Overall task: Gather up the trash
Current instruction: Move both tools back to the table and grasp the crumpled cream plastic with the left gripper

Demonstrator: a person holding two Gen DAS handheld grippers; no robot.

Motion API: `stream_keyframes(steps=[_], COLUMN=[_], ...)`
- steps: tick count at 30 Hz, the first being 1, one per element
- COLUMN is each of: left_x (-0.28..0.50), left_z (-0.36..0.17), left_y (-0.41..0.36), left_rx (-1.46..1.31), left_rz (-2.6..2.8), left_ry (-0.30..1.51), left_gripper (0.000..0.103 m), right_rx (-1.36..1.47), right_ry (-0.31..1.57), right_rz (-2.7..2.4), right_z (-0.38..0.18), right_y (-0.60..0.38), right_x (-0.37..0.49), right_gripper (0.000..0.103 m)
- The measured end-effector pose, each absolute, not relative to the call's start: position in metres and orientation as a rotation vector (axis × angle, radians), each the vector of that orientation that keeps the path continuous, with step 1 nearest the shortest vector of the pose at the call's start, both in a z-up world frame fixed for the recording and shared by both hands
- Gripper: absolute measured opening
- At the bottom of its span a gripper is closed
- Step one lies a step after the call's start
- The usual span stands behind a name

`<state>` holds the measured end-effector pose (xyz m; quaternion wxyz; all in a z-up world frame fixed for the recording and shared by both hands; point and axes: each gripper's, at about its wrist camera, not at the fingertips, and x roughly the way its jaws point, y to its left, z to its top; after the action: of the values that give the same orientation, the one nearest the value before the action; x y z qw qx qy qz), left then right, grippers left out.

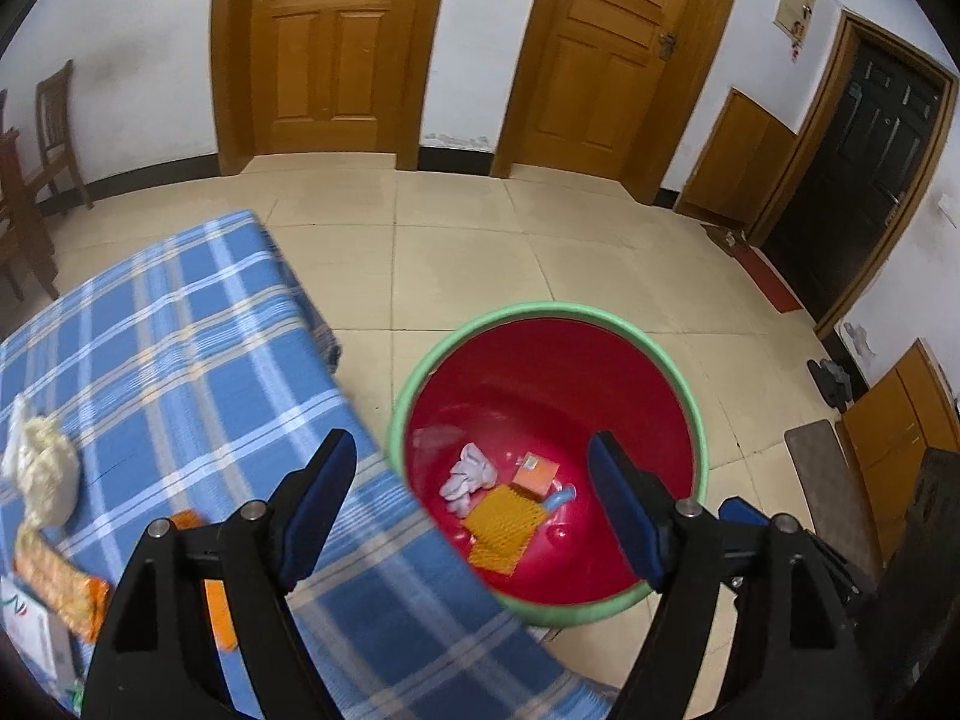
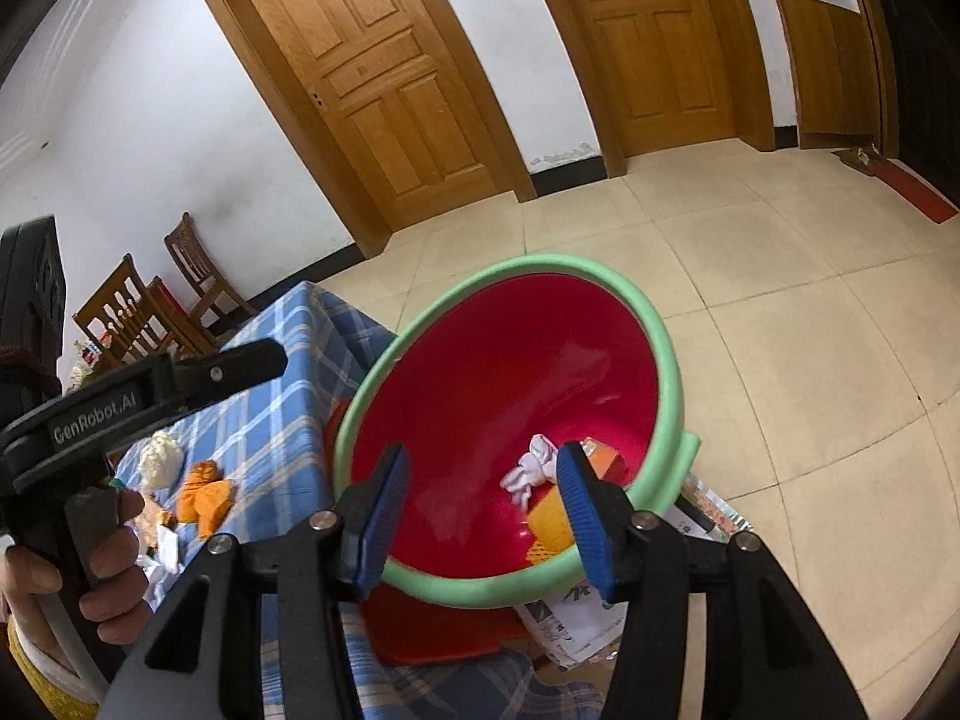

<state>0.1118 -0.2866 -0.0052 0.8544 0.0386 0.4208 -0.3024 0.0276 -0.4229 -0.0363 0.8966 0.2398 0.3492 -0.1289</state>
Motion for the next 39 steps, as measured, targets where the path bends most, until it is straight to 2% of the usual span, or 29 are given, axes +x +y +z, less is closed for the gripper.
stream_keyframes(steps=[17,28,39], left_x=[0.125,0.155,0.185], left_z=[0.004,-0.014,-0.041], left_y=[-0.178,-0.111,-0.081], left_rx=[0.022,0.011,-0.005], left_rz=[-0.423,-0.278,-0.222], left_ry=[0.878,0.903,0.942], left_gripper=[0.079,0.079,0.079], right_rx=[0.458,0.420,0.388], right_ry=[0.740,0.788,0.840], right_rz=[-0.177,-0.115,-0.068], right_z=[-0.018,-0.023,-0.033], right_y=[-0.368,-0.329,-0.298], right_x=[0.049,0.080,0.112], right_gripper=[0.059,0.060,0.062])
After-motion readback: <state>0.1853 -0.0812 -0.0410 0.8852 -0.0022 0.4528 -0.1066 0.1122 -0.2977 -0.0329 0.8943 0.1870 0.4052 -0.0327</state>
